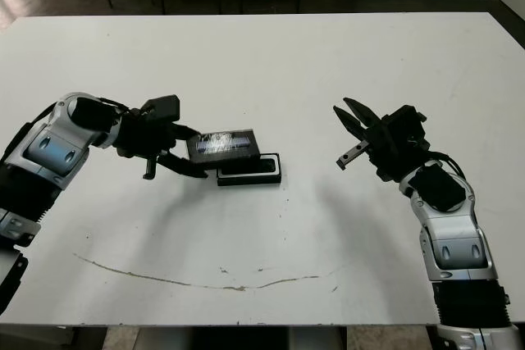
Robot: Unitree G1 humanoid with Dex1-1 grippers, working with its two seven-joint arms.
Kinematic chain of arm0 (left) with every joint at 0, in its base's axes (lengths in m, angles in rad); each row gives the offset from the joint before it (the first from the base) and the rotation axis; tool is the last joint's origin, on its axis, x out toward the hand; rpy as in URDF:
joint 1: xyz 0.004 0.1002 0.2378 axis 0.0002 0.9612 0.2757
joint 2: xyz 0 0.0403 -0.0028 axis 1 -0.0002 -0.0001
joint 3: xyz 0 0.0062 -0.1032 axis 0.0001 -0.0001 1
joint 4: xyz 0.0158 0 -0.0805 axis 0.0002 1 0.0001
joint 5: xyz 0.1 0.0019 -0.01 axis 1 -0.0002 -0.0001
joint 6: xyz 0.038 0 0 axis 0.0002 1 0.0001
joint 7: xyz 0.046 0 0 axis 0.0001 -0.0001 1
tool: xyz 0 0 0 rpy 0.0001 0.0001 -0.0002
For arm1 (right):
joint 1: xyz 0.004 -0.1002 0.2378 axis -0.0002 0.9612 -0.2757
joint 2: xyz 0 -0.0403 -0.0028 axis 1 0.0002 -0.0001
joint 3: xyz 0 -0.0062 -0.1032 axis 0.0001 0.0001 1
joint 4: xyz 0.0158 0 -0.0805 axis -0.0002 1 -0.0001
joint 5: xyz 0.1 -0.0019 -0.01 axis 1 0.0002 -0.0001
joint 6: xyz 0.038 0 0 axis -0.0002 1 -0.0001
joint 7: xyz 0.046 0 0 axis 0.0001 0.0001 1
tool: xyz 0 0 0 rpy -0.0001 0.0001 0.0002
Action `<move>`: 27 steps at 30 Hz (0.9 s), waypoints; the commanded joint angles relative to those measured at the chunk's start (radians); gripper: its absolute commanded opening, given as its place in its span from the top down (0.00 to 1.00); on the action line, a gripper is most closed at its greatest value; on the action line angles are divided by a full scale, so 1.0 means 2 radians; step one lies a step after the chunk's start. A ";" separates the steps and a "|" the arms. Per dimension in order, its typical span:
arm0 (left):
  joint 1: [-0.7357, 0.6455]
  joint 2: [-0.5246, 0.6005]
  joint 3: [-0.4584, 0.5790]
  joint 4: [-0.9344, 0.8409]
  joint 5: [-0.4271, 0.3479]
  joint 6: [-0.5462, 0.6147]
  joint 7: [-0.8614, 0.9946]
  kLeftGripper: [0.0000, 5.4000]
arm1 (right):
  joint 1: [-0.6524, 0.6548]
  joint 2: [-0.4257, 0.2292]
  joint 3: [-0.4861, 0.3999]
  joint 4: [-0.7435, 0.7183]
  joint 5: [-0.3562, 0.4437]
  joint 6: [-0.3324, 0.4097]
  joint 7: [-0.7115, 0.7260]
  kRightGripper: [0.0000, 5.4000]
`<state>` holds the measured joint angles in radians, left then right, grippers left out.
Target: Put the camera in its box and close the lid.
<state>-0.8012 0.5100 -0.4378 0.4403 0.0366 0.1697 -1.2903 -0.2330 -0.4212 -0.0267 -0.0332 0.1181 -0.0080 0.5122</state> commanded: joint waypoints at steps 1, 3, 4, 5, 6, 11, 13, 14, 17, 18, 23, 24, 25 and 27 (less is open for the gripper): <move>-0.014 -0.005 -0.017 0.026 0.024 -0.004 -0.011 0.77 | 0.004 -0.004 -0.001 -0.003 0.001 0.011 0.002 1.00; -0.020 -0.010 -0.022 0.036 0.032 -0.001 -0.013 0.77 | 0.006 -0.004 -0.001 -0.005 0.001 0.010 0.003 1.00; -0.022 -0.013 -0.024 0.041 0.034 -0.003 -0.015 0.77 | 0.006 -0.004 -0.001 -0.007 0.001 0.011 0.003 1.00; -0.023 -0.017 -0.024 0.047 0.034 -0.005 -0.018 0.77 | 0.007 -0.005 -0.001 -0.008 0.001 0.014 0.002 1.00; -0.025 -0.020 -0.025 0.053 0.035 -0.010 -0.022 0.77 | 0.007 -0.005 -0.001 -0.010 0.001 0.018 0.002 1.00; -0.028 -0.030 -0.030 0.069 0.043 -0.029 -0.027 0.77 | 0.009 -0.004 -0.003 -0.017 0.003 0.028 0.001 1.00; -0.031 -0.034 -0.031 0.075 0.044 -0.026 -0.032 0.77 | 0.009 -0.005 -0.003 -0.018 0.003 0.027 0.002 1.00; -0.032 -0.037 -0.032 0.079 0.045 -0.024 -0.035 0.77 | 0.009 -0.005 -0.003 -0.018 0.002 0.025 0.002 1.00; -0.034 -0.040 -0.035 0.082 0.051 -0.032 -0.037 0.77 | 0.009 -0.004 -0.003 -0.018 0.005 0.028 0.004 1.00; -0.035 -0.042 -0.035 0.084 0.053 -0.035 -0.038 0.77 | 0.010 -0.005 -0.003 -0.019 0.004 0.029 0.003 1.00; -0.037 -0.047 -0.042 0.084 0.066 -0.030 -0.040 0.77 | 0.010 -0.005 -0.003 -0.018 0.004 0.030 0.003 1.00; -0.037 -0.047 -0.042 0.081 0.067 -0.028 -0.039 0.77 | 0.010 -0.005 -0.003 -0.018 0.004 0.030 0.003 1.00; -0.037 -0.048 -0.042 0.081 0.067 -0.022 -0.040 0.77 | 0.010 -0.005 -0.003 -0.017 0.004 0.030 0.003 1.00; -0.035 -0.051 -0.038 0.081 0.066 -0.017 -0.040 0.77 | 0.011 -0.004 -0.003 -0.017 0.006 0.031 0.003 1.00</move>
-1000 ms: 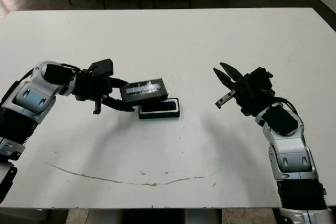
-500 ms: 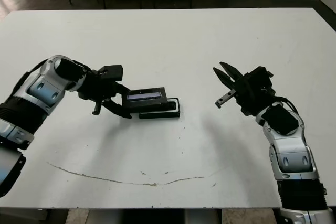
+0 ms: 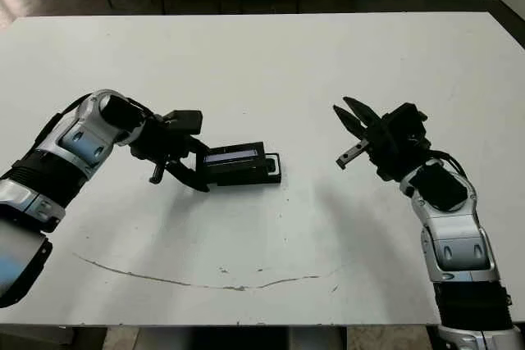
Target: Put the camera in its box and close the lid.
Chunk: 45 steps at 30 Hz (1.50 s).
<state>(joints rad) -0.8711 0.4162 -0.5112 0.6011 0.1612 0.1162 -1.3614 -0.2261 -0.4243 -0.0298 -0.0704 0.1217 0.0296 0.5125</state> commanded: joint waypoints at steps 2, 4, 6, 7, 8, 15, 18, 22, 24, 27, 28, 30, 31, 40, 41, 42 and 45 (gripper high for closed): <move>0.001 -0.006 0.000 0.002 0.004 0.008 -0.001 0.77 | 0.007 -0.003 -0.002 0.001 0.003 0.015 0.001 1.00; 0.000 -0.011 0.000 0.006 0.005 0.008 0.004 0.77 | 0.007 -0.003 -0.002 0.001 0.003 0.017 0.002 1.00; -0.003 -0.017 -0.001 0.015 0.007 0.016 0.007 0.77 | 0.007 -0.004 -0.002 0.001 0.003 0.014 0.003 1.00; -0.004 -0.021 -0.002 0.020 0.009 0.019 0.011 0.77 | 0.007 -0.004 -0.002 0.002 0.003 0.011 0.004 1.00; -0.005 -0.025 -0.002 0.026 0.010 0.021 0.013 0.77 | 0.007 -0.004 -0.003 0.002 0.003 0.009 0.005 1.00; -0.010 -0.051 -0.010 0.062 0.024 0.004 0.028 0.78 | 0.011 -0.006 -0.010 0.000 0.014 0.016 0.011 1.00; -0.013 -0.064 -0.011 0.065 0.026 0.016 0.029 0.78 | 0.014 -0.009 -0.010 -0.004 0.010 0.018 0.009 1.00; -0.022 -0.079 -0.013 0.072 0.027 0.021 0.027 0.80 | 0.015 -0.009 -0.011 -0.005 0.011 0.020 0.010 1.00; -0.028 -0.089 -0.017 0.078 0.033 0.030 0.028 0.80 | 0.016 -0.009 -0.012 -0.006 0.010 0.019 0.009 1.00; -0.036 -0.104 -0.022 0.094 0.037 0.025 0.027 0.80 | 0.016 -0.010 -0.013 -0.008 0.012 0.023 0.010 1.00; -0.038 -0.108 -0.027 0.098 0.042 0.022 0.030 0.80 | 0.017 -0.009 -0.013 -0.009 0.014 0.025 0.010 1.00; -0.042 -0.118 -0.035 0.107 0.053 0.017 0.035 0.80 | 0.018 -0.011 -0.013 -0.010 0.011 0.024 0.009 1.00; -0.044 -0.122 -0.039 0.111 0.057 0.015 0.035 0.80 | 0.018 -0.012 -0.012 -0.011 0.009 0.023 0.009 1.00; -0.056 -0.143 -0.046 0.131 0.072 0.003 0.042 0.80 | 0.023 -0.009 -0.016 -0.015 0.013 0.023 0.010 1.00; -0.057 -0.145 -0.046 0.131 0.073 0.005 0.042 0.80 | 0.024 -0.009 -0.016 -0.015 0.013 0.023 0.010 1.00; -0.059 -0.145 -0.047 0.130 0.076 0.007 0.043 0.80 | 0.024 -0.009 -0.016 -0.015 0.013 0.024 0.009 1.00; -0.062 -0.145 -0.053 0.118 0.088 0.015 0.045 0.81 | 0.026 -0.009 -0.015 -0.020 0.010 0.026 0.007 1.00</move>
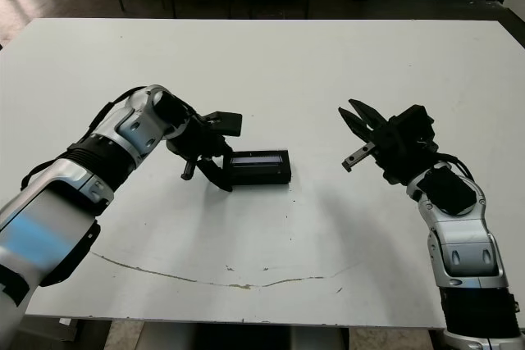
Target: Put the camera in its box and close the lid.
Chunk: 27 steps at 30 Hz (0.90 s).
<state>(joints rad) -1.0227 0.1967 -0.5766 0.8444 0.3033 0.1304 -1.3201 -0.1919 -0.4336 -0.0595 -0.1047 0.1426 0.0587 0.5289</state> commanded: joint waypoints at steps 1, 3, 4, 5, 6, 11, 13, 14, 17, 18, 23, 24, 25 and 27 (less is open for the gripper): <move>0.014 -0.034 -0.021 -0.010 0.019 0.013 0.024 0.81 | 0.009 -0.004 0.000 -0.003 0.000 0.013 -0.001 1.00; 0.016 -0.032 -0.020 -0.022 0.022 0.023 0.024 0.81 | 0.009 -0.004 0.000 -0.003 0.001 0.015 0.000 1.00; 0.017 -0.030 -0.021 -0.029 0.023 0.026 0.024 0.81 | 0.008 -0.004 0.001 -0.003 0.000 0.014 0.000 1.00; 0.018 -0.028 -0.023 -0.035 0.026 0.026 0.026 0.81 | 0.008 -0.004 0.001 -0.003 -0.001 0.013 -0.001 1.00; 0.019 -0.025 -0.027 -0.043 0.032 0.025 0.028 0.81 | 0.008 -0.003 0.001 -0.003 -0.001 0.015 -0.002 1.00; 0.026 -0.014 -0.030 -0.068 0.041 0.013 0.029 0.82 | 0.008 -0.001 0.002 -0.009 0.000 0.028 -0.004 1.00; 0.028 -0.010 -0.033 -0.076 0.051 0.022 0.036 0.83 | 0.007 -0.001 0.003 -0.007 -0.002 0.026 -0.004 1.00; 0.029 -0.007 -0.036 -0.080 0.056 0.023 0.037 0.80 | 0.006 -0.001 0.003 -0.008 -0.003 0.027 -0.005 1.00; 0.037 0.017 -0.049 -0.109 0.075 -0.002 0.034 0.68 | 0.004 -0.001 0.004 -0.008 -0.002 0.029 -0.004 1.00; 0.041 0.024 -0.052 -0.118 0.078 -0.011 0.034 0.63 | 0.004 -0.001 0.005 -0.007 -0.001 0.028 -0.003 1.00; 0.064 0.059 -0.046 -0.138 0.078 -0.043 0.039 0.42 | 0.001 0.000 0.004 -0.006 0.004 0.033 -0.002 1.00; 0.066 0.064 -0.044 -0.139 0.077 -0.043 0.036 0.38 | 0.001 0.000 0.005 -0.005 0.004 0.033 -0.002 1.00; 0.068 0.069 -0.043 -0.142 0.078 -0.027 0.031 0.33 | 0.000 0.001 0.005 -0.004 0.003 0.031 -0.002 1.00; 0.075 0.082 -0.042 -0.154 0.083 -0.016 0.031 0.25 | -0.002 0.002 0.007 -0.002 0.000 0.026 -0.003 1.00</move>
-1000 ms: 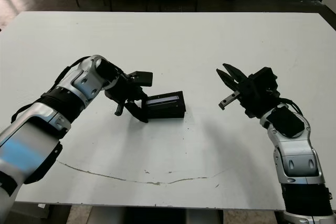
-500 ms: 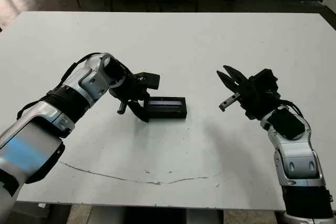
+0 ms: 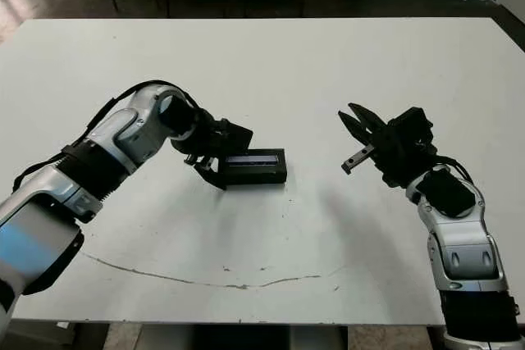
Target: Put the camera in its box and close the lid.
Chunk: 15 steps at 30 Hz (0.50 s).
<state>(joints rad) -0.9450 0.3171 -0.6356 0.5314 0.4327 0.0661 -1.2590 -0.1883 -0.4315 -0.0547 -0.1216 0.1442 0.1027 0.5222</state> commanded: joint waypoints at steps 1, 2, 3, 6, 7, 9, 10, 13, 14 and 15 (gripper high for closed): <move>0.042 0.033 -0.016 -0.008 0.025 0.003 0.008 0.21 | -0.005 0.001 0.005 0.008 -0.001 0.001 0.001 1.00; 0.046 0.043 -0.017 -0.013 0.029 0.000 0.011 0.17 | -0.006 0.001 0.006 0.010 -0.001 -0.002 0.002 1.00; 0.050 0.050 -0.016 -0.016 0.031 0.006 0.012 0.13 | -0.007 0.002 0.006 0.012 0.000 -0.005 0.003 1.00; 0.066 0.077 -0.009 -0.028 0.036 0.026 0.023 0.01 | -0.009 0.002 0.006 0.015 0.002 -0.007 0.004 1.00; 0.071 0.088 -0.006 -0.033 0.037 0.031 0.026 0.00 | -0.010 0.002 0.006 0.017 0.003 -0.007 0.005 1.00; 0.084 0.111 0.007 -0.044 0.035 0.036 0.037 0.00 | -0.011 0.001 0.007 0.019 0.002 -0.010 0.006 1.00; 0.088 0.124 0.012 -0.051 0.035 0.033 0.040 0.00 | -0.012 0.001 0.008 0.020 0.000 -0.011 0.006 1.00; 0.093 0.150 0.026 -0.056 0.028 0.030 0.041 0.00 | -0.014 0.001 0.011 0.022 -0.007 -0.015 0.003 1.00; 0.095 0.156 0.034 -0.054 0.021 0.024 0.043 0.00 | -0.016 0.001 0.012 0.023 -0.009 -0.017 0.002 1.00; 0.098 0.161 0.042 -0.054 0.016 0.022 0.046 0.00 | -0.016 0.001 0.013 0.024 -0.010 -0.019 0.002 1.00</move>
<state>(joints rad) -0.8105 0.6156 -0.5440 0.3975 0.4539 0.1130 -1.1635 -0.2207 -0.4289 -0.0367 -0.0871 0.1364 0.0695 0.5288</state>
